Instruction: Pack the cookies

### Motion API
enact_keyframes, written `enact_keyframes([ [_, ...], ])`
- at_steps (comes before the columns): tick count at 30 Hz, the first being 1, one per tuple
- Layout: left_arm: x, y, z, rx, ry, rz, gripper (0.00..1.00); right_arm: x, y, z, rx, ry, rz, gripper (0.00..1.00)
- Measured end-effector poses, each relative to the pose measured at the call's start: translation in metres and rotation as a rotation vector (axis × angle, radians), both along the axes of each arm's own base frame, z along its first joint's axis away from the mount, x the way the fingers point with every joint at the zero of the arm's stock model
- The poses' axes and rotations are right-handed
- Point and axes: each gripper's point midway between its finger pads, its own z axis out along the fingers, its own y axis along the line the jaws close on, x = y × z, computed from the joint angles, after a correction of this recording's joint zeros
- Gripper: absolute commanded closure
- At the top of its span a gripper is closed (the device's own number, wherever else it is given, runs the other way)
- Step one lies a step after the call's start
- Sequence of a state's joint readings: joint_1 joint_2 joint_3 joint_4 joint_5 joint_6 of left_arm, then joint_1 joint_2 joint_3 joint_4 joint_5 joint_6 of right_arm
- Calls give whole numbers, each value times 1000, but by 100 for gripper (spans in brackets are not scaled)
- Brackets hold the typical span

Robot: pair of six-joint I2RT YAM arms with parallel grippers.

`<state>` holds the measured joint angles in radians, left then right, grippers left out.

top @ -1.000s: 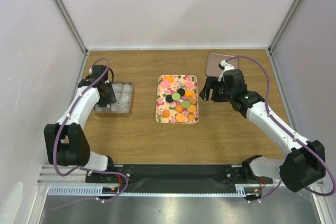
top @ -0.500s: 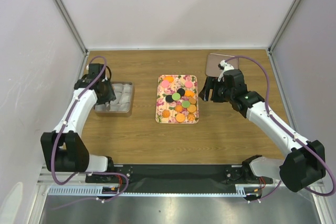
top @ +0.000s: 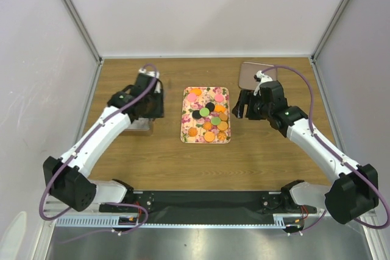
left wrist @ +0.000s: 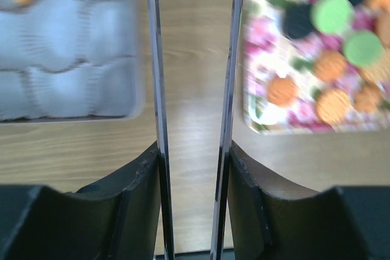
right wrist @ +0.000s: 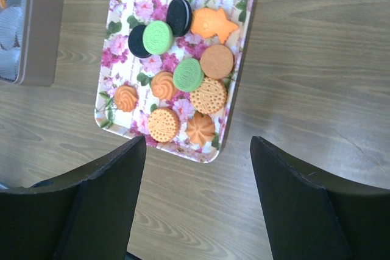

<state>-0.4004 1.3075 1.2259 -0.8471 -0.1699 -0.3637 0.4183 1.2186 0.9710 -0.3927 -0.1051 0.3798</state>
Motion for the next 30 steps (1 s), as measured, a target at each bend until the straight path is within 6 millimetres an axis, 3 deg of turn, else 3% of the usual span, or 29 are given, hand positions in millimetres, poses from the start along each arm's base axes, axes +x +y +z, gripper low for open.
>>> enact_keyframes([
  [4,-18,-52,-5,-2,16,-141,52,-6,-6,6,-10,-7,-15,24],
  [10,-32,-105,-26,24,71,-269,52,-14,-15,19,-15,-35,-39,24],
  [16,-41,-122,-49,68,122,-321,50,-20,-22,25,-22,-43,-55,24],
  [30,-44,-135,-74,112,163,-354,48,-28,-28,32,-25,-57,-72,24],
])
